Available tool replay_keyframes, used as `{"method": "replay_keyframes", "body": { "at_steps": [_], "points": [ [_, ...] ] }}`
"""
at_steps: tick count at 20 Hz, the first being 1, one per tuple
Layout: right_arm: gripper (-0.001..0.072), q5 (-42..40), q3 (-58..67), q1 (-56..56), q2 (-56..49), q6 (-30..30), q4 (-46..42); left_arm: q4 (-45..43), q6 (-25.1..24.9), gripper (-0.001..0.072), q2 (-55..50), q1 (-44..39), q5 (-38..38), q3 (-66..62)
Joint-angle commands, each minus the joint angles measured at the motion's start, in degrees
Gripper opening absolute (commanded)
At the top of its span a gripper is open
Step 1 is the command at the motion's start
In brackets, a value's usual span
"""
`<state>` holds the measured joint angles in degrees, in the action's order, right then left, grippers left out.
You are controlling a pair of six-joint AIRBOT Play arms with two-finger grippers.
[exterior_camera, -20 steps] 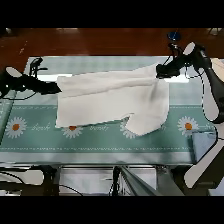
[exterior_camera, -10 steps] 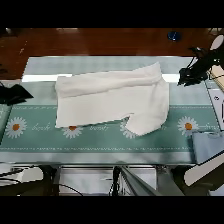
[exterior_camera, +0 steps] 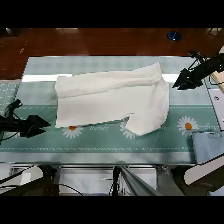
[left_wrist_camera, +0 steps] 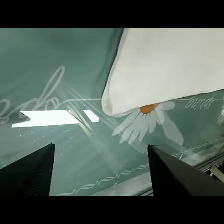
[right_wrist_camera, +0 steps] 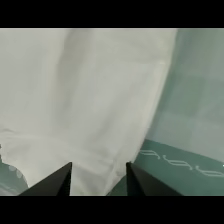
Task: Fold the shirts.
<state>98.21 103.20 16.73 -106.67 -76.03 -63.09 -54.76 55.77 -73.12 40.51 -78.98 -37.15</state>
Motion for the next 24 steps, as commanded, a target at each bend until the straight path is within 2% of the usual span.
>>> {"method": "replay_keyframes", "body": {
  "at_steps": [1, 8, 9, 10, 11, 12, 13, 18, 21, 24],
  "points": [
    [0.0427, -1.31, -0.24, 0.44, 1.11, 1.36, -0.61, 0.68, -1.33, 0.0720, 0.09, -2.36, 4.52, 3.37],
    [0.0426, -1.18, -0.24, 0.72, 1.27, 1.42, -0.66, 7.67, -1.29, 0.0713, -4.87, -14.95, 16.00, 3.34],
    [0.0426, -1.20, -0.24, 0.72, 1.31, 1.42, -0.66, 7.69, -1.11, 0.0646, -5.55, -16.31, 17.18, 3.34],
    [0.0425, -1.22, -0.24, 0.72, 1.42, 1.42, -0.66, 7.67, -1.11, 0.0507, -6.32, -17.42, 18.16, 3.34],
    [0.0424, -1.29, -0.24, 0.72, 1.60, 1.42, -0.90, 7.67, -1.11, 0.0341, -7.02, -18.08, 18.64, 3.34],
    [0.0422, -1.31, -0.24, 0.72, 1.92, 1.42, -1.22, 7.67, -1.11, 0.0079, -7.61, -18.34, 18.62, 3.34],
    [0.0422, -1.33, -0.24, 0.72, 2.36, 1.42, -2.05, 7.67, -1.09, 0.0033, -7.89, -18.27, 18.49, 3.34],
    [0.0429, 1.27, -0.24, 4.98, 5.53, -0.07, -5.51, 7.65, -1.16, 0.0031, -7.80, -16.61, 17.05, 3.21],
    [0.0473, 5.55, -0.66, 12.28, 6.78, -1.97, -4.85, 7.65, -2.49, 0.0031, -7.78, -14.93, 15.32, 3.19],
    [0.0473, 2.91, -10.91, 18.36, 12.07, -1.01, -0.79, 7.65, -3.17, 0.0032, -7.78, -13.64, 14.43, 3.19]
  ]
}}
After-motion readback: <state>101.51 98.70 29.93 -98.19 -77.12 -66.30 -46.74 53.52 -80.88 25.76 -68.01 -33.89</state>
